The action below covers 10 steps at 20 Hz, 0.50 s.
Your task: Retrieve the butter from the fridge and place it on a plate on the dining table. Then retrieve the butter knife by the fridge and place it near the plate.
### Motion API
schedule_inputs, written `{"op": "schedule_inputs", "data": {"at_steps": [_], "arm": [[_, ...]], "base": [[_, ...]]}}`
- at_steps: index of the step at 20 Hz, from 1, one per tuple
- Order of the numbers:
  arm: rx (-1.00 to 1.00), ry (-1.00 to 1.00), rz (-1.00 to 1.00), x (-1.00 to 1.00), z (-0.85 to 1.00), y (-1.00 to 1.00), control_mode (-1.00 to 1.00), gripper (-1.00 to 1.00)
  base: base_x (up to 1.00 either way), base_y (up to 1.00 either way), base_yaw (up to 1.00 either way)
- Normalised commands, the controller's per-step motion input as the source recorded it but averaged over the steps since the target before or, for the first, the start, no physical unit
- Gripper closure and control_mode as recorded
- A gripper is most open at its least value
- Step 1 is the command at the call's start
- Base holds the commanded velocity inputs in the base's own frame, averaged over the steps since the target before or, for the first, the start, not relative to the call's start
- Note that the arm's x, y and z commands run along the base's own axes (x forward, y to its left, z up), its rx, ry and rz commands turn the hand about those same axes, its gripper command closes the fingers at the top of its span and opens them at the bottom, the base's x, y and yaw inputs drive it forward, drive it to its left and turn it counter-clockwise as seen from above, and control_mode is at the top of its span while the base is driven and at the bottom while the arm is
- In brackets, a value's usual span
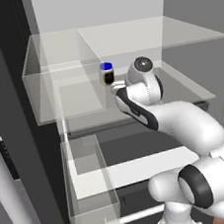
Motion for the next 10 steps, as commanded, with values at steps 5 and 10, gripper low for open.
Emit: {"op": "schedule_inputs", "data": {"at_steps": [5,10], "arm": [[0.0,0.0,0.0,0.2,-0.13,0.0,-1.0,-1.0],[0.0,0.0,0.0,0.18,-0.19,0.0,-1.0,-1.0]], "base": [[0.0,0.0,0.0],[0.0,0.0,0.0]]}}
